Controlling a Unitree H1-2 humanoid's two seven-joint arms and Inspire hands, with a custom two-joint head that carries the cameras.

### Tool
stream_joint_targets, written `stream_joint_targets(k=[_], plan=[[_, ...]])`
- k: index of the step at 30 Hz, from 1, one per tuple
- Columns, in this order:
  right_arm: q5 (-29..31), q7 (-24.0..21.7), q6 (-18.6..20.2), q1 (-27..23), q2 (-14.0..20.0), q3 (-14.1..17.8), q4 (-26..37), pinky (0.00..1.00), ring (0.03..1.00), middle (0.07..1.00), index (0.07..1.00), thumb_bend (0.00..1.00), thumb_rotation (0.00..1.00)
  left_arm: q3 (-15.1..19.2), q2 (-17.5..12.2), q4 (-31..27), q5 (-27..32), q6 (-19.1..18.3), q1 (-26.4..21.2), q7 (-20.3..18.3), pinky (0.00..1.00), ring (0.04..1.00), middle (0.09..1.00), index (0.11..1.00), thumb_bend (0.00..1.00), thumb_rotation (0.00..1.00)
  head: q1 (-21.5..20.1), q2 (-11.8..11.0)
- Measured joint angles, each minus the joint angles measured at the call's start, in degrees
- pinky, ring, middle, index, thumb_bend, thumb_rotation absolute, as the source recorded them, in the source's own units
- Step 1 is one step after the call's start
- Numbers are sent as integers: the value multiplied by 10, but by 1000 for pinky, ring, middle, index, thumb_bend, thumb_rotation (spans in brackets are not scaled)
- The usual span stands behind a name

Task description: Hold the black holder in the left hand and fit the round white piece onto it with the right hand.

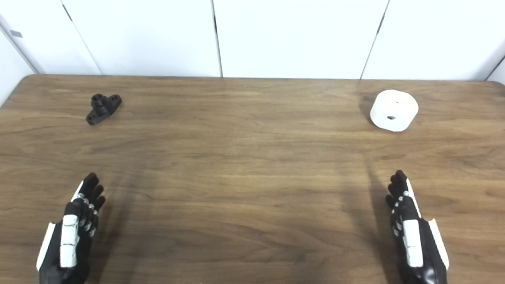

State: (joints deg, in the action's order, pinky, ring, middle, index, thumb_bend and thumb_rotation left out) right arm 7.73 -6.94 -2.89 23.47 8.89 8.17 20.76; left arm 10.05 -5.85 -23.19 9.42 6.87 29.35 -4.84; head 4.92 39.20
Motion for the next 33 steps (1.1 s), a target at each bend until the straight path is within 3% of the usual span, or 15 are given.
stream_joint_targets(k=[5, 9, 18, 23, 27, 33], plan=[[11, -3, -25, -3, 5, 4, -20, 1000, 1000, 1000, 1000, 621, 1000, -9, 3, 7, -12, 15, 0, 1, 1000, 1000, 1000, 952, 580, 969, 55, -36], [18, -8, -47, -10, 18, 6, -42, 1000, 1000, 1000, 1000, 639, 1000, -18, 6, 10, -19, 19, 1, 6, 998, 1000, 1000, 948, 597, 926, 82, -62], [28, -21, -82, -18, 23, 5, -75, 1000, 1000, 1000, 1000, 693, 1000, -39, 8, 30, -31, 47, 2, 27, 974, 993, 991, 953, 520, 870, 120, -105], [33, -21, -98, -22, 19, 7, -84, 1000, 1000, 1000, 1000, 629, 1000, -45, 8, 32, -41, 49, 2, 43, 930, 971, 974, 935, 551, 843, 127, -112], [33, -21, -105, -24, 18, 8, -88, 1000, 1000, 1000, 1000, 638, 1000, -48, 7, 35, -46, 52, 1, 50, 930, 970, 972, 930, 536, 839, 129, -116], [32, -21, -105, -24, 18, 8, -88, 1000, 1000, 1000, 1000, 622, 1000, -50, 6, 35, -60, 52, -1, 60, 901, 958, 964, 926, 544, 779, 112, -108]])
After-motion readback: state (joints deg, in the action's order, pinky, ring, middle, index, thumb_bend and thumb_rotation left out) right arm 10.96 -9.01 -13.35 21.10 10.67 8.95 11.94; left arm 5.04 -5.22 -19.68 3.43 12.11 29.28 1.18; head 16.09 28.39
